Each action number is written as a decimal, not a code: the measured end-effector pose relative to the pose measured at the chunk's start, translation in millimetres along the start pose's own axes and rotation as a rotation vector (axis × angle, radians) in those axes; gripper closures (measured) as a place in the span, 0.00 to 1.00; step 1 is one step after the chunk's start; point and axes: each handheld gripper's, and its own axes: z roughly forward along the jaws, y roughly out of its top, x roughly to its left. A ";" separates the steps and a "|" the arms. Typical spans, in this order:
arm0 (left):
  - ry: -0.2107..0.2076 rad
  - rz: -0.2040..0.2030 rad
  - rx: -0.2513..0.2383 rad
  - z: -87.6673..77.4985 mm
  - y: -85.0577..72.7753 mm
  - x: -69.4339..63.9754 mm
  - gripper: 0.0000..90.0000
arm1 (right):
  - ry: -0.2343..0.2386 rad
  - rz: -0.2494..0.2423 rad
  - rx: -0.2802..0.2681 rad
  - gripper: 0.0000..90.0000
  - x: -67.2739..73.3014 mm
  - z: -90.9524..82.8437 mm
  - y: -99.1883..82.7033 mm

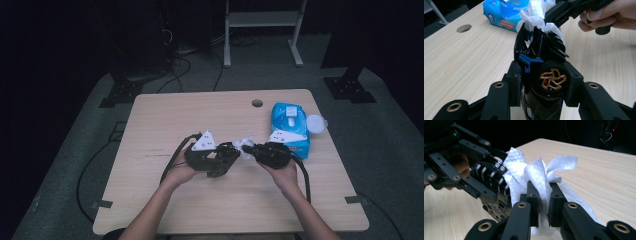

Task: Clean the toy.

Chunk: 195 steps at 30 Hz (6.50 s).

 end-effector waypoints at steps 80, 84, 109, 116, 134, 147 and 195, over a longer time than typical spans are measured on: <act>-0.049 -0.033 0.008 14.8 -15.5 -0.8 0.64 | 0.043 -0.021 0.017 0.90 17.0 9.7 3.9; -0.047 -0.039 0.038 19.1 -24.1 0.3 0.64 | 0.038 -0.041 0.040 0.90 19.4 14.9 0.6; -0.037 -0.015 0.168 38.6 -43.0 1.5 0.64 | 0.021 -0.105 0.150 0.90 26.7 38.5 -17.8; -0.039 -0.015 0.169 36.8 -43.8 3.5 0.64 | -0.052 -0.071 0.140 0.90 3.6 21.6 -18.1; -0.036 -0.014 0.177 28.6 -48.3 12.9 0.64 | -0.134 -0.066 0.136 0.90 -12.4 10.0 -18.5; -0.012 -0.015 0.184 34.1 -42.2 8.7 0.56 | -0.083 -0.099 0.141 0.90 7.2 21.9 -17.6; -0.050 0.038 0.260 17.0 -45.7 19.3 0.64 | -0.079 -0.079 0.152 0.90 0.5 22.4 -21.3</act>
